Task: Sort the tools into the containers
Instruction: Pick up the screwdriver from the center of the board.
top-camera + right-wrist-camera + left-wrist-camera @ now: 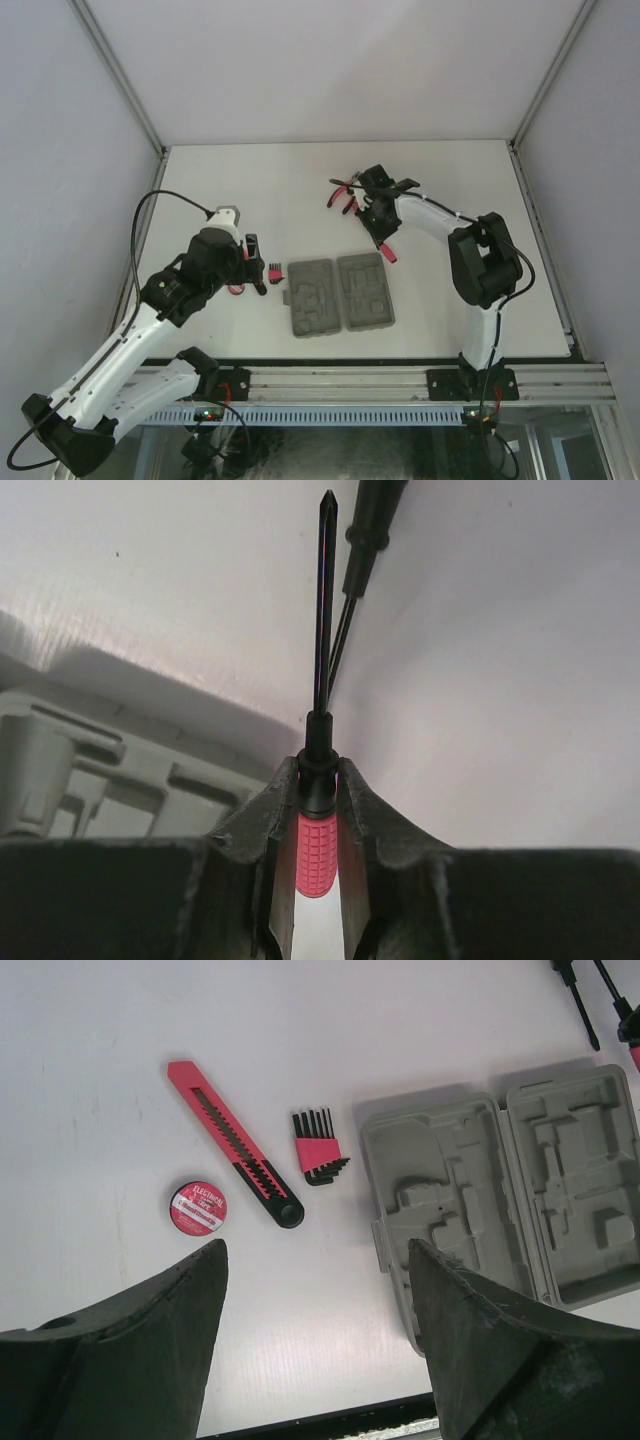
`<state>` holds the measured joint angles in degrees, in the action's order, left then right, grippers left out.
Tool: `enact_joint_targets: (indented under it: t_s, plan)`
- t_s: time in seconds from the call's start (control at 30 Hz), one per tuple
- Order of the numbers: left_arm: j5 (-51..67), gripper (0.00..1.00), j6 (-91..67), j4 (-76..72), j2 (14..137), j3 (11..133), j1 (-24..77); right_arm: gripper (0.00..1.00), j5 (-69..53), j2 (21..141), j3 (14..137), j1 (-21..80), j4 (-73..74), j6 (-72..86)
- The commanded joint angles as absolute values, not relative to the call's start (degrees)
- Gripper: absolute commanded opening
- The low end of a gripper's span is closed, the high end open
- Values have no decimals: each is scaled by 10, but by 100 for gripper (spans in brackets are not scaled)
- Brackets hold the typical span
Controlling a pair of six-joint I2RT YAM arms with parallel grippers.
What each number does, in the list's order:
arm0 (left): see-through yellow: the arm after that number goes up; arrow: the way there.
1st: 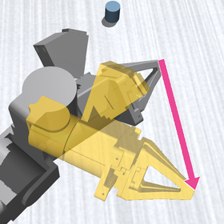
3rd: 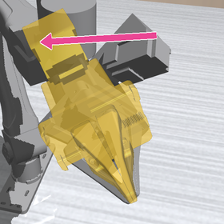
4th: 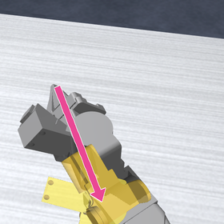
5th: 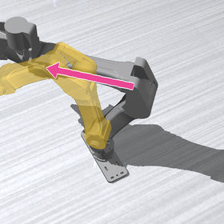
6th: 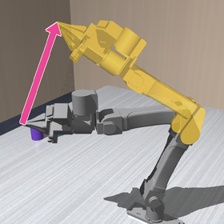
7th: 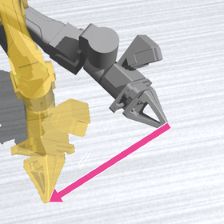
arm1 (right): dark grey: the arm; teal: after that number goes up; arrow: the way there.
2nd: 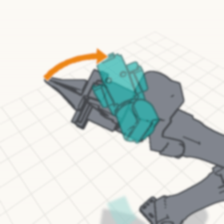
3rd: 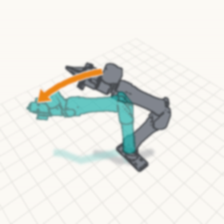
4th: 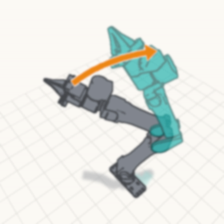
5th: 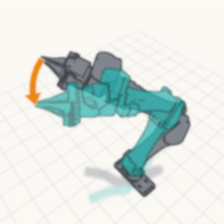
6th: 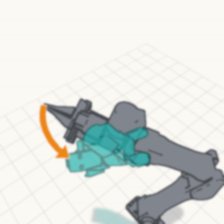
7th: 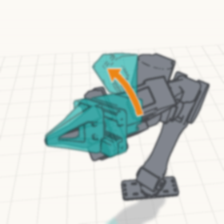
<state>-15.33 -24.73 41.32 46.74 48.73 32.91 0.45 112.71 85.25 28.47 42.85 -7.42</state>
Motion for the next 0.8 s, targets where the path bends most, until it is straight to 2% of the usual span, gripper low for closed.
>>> enact_joint_targets:
  t_s: [0.0, 0.4, 0.77]
  plan:
    - [-164, 77, -238, 410, 460, 484, 325, 15, 18, 1056, 822, 270, 395, -36]
    - [-121, 74, -282, 380, 443, 454, 324, 14, -15, 889, 604, 184, 289, 131]
    - [-103, 73, -302, 360, 454, 451, 334, 12, -45, 725, 444, 177, 210, 249]
